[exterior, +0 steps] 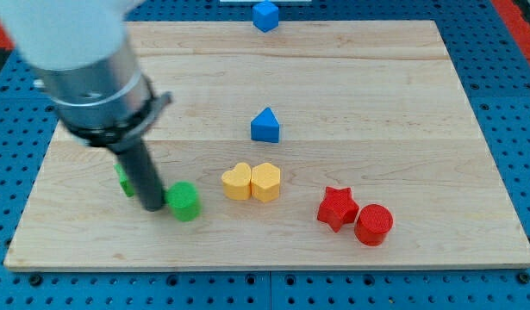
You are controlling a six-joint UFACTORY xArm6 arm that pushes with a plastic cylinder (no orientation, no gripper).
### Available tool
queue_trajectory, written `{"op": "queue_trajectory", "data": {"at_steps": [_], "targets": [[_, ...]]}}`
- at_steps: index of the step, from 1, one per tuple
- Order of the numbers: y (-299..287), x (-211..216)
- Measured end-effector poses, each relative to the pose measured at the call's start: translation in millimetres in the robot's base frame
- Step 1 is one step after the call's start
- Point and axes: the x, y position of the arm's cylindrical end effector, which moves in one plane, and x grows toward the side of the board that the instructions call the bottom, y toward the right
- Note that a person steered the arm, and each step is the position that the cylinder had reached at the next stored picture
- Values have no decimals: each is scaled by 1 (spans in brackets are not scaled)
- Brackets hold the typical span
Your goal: Move the green star to the left of the green circle
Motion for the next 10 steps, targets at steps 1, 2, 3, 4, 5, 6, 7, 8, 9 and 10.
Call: {"op": "queue_trajectory", "data": {"at_steps": [1,2,3,4,5,6,7,8,9,10], "targets": [[-44,27],[-152,21],[-185,-33],[-170,-61],[-102,-61],[-54,-43],[-22,-24],[8,-12],[11,-10],[10,-16]]}}
